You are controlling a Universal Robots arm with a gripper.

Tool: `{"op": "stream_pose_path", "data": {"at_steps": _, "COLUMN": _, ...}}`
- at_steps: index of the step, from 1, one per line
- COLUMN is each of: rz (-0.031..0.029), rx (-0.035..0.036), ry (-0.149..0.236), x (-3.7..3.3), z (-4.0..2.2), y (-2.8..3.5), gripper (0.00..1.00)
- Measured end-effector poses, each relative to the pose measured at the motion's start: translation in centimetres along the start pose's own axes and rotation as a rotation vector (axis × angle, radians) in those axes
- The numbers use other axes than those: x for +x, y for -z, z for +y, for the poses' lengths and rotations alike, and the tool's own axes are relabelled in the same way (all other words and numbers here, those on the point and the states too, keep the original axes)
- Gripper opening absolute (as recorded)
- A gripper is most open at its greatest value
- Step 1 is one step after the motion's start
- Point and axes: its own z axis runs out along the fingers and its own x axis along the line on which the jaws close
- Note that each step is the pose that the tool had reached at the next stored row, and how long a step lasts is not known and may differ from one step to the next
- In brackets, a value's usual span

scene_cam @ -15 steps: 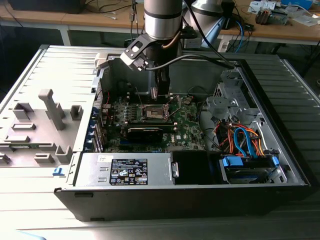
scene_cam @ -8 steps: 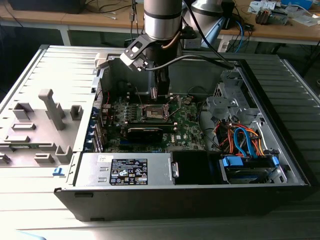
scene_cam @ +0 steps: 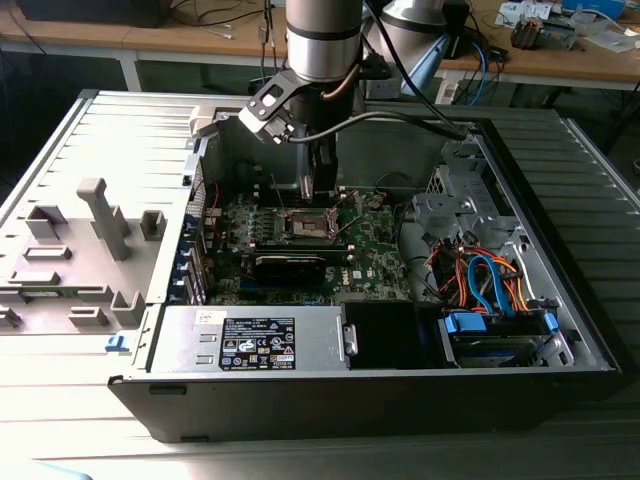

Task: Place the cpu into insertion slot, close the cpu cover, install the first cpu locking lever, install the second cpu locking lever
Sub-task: 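Place the cpu into insertion slot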

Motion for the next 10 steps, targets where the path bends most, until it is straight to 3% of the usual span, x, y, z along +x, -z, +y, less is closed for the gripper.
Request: {"op": "stream_pose_path", "data": {"at_steps": 10, "rz": -0.0002, "rx": 0.0001, "ry": 0.000, "x": 0.10, "z": -0.24, "y": -0.20, "gripper": 0.55}}
